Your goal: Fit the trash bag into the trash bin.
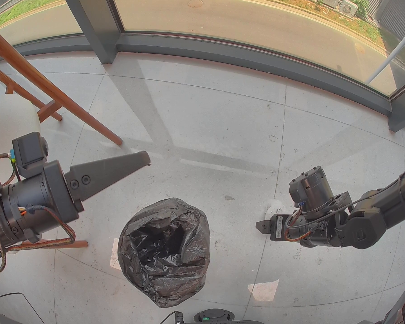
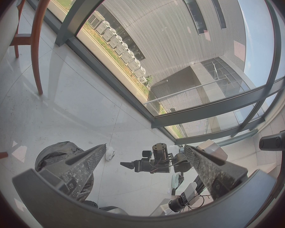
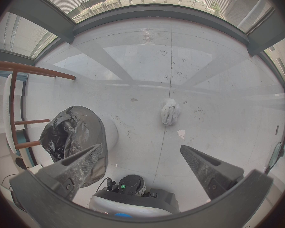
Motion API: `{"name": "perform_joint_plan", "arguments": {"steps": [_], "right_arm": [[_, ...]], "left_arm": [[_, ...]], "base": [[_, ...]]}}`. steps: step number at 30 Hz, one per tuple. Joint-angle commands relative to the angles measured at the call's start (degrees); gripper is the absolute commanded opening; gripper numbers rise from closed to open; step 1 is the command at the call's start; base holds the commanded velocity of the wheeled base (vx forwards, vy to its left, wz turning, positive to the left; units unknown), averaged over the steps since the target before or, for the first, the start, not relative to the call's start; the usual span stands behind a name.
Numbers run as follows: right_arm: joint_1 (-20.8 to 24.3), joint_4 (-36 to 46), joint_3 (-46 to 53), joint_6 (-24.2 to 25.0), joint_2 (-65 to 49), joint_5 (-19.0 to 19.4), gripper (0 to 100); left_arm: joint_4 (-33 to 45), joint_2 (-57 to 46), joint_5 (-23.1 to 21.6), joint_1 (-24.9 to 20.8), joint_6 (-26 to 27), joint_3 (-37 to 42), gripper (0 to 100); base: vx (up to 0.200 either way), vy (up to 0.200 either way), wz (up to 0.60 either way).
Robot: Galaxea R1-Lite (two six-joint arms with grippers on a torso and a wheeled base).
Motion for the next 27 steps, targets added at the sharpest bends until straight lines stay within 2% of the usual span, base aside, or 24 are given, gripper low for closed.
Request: {"name": "perform_joint_plan", "arguments": {"steps": [1,11,16,27], "right_arm": [[0.3,-2.1,0.1,-0.8,1.5,0.1,100],[-0.4,-7.3,0.0,-2.1,9.1,0.2,100],[-0.7,-10.4,-0.9,-3.5,11.5,0.2,100],[-0.4,-15.9,-5.0,-5.0,21.4,-0.2,100]], "left_arm": [[0.0,-0.2,0.1,0.1,1.4,0.0,100],[-0.2,-0.3,0.8,0.7,2.6,-0.4,100],[-0.4,-0.3,3.3,0.5,2.6,-0.5,100],[-0.2,-1.6,5.8,0.4,2.6,-0.8,100]], "base": [[0.000,-0.200,0.00],[0.000,-0.200,0.00],[0.000,-0.200,0.00],[0.000,0.000,0.00]]}}
